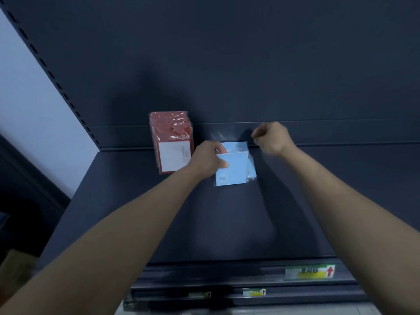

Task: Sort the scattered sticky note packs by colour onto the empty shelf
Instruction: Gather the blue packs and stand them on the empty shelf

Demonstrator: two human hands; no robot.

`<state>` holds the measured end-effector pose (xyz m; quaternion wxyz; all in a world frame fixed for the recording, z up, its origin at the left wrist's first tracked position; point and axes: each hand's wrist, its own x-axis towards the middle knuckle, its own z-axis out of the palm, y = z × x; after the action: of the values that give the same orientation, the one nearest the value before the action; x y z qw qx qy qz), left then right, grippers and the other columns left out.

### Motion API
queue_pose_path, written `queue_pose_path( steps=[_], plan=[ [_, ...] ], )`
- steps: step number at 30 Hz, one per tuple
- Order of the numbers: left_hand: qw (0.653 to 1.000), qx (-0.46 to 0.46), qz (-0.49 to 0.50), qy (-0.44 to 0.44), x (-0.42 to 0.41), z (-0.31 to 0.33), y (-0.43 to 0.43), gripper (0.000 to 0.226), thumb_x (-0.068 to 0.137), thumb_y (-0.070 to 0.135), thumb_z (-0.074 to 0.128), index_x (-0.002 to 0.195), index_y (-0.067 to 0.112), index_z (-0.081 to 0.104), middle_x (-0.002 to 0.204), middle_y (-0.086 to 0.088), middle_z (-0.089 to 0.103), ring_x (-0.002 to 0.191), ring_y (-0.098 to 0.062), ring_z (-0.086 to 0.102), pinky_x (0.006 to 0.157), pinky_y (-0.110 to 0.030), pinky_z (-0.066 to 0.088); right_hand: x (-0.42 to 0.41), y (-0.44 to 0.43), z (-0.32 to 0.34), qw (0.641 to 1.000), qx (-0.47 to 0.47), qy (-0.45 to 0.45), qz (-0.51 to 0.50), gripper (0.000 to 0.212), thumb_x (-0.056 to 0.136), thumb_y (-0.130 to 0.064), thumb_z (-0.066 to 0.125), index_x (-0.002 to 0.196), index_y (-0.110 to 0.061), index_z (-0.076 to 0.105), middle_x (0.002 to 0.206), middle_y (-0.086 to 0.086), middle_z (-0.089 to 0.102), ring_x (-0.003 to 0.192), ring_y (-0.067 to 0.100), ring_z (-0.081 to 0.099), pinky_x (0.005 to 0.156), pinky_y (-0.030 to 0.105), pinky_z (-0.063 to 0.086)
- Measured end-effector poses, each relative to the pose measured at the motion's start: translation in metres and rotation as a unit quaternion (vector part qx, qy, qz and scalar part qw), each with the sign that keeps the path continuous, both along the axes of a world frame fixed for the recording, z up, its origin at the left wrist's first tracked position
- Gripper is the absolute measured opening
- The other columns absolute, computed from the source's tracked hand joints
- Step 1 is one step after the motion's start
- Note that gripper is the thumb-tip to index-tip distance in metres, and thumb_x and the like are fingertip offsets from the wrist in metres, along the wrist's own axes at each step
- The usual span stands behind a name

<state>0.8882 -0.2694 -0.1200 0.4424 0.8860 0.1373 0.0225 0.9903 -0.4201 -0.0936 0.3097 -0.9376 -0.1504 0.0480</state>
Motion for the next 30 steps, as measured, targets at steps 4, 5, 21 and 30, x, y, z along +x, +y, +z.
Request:
queue_pose_path(
  steps=[4,5,21,30],
  plan=[
    [0.999,0.051,0.004,-0.019,0.008,-0.011,-0.008,0.026,0.077,0.009,0.073,0.1,0.008,0.061,0.113,-0.007,0.06,0.092,-0.016,0.055,0.073,-0.022,0.039,-0.009,0.003,0.017,0.999,0.013,-0.03,0.018,0.029,0.085,0.003,0.044,0.092,-0.011,0.069,0.095,0.005,0.065,0.088,0.017,0.057,0.072,0.019,0.042],
    [0.997,0.074,-0.004,-0.024,0.007,-0.013,-0.009,0.032,0.078,0.01,0.073,0.107,0.006,0.061,0.116,-0.008,0.059,0.098,-0.018,0.055,0.078,-0.023,0.04,-0.013,0.006,0.021,0.999,0.021,-0.039,0.02,0.028,0.086,0.002,0.044,0.091,-0.011,0.069,0.093,0.004,0.064,0.087,0.017,0.057,0.071,0.019,0.042],
    [0.932,0.196,0.271,-0.137,-0.219,0.086,0.18,0.022,0.084,0.007,0.058,0.105,0.013,0.064,0.096,0.002,0.059,0.086,-0.016,0.055,0.082,-0.029,0.047,-0.183,0.243,0.087,0.938,0.1,-0.129,0.305,0.016,0.088,-0.01,0.054,0.096,-0.011,0.069,0.092,-0.002,0.062,0.09,0.013,0.055,0.08,0.023,0.044],
    [0.839,0.216,0.487,-0.111,-0.479,0.108,0.288,0.015,0.084,0.005,0.06,0.095,0.015,0.064,0.088,0.0,0.062,0.081,-0.016,0.056,0.069,-0.02,0.041,-0.404,0.415,0.105,0.84,0.142,-0.116,0.51,0.016,0.09,-0.014,0.056,0.101,-0.01,0.067,0.1,0.001,0.061,0.098,0.02,0.058,0.087,0.03,0.046]
  ],
)
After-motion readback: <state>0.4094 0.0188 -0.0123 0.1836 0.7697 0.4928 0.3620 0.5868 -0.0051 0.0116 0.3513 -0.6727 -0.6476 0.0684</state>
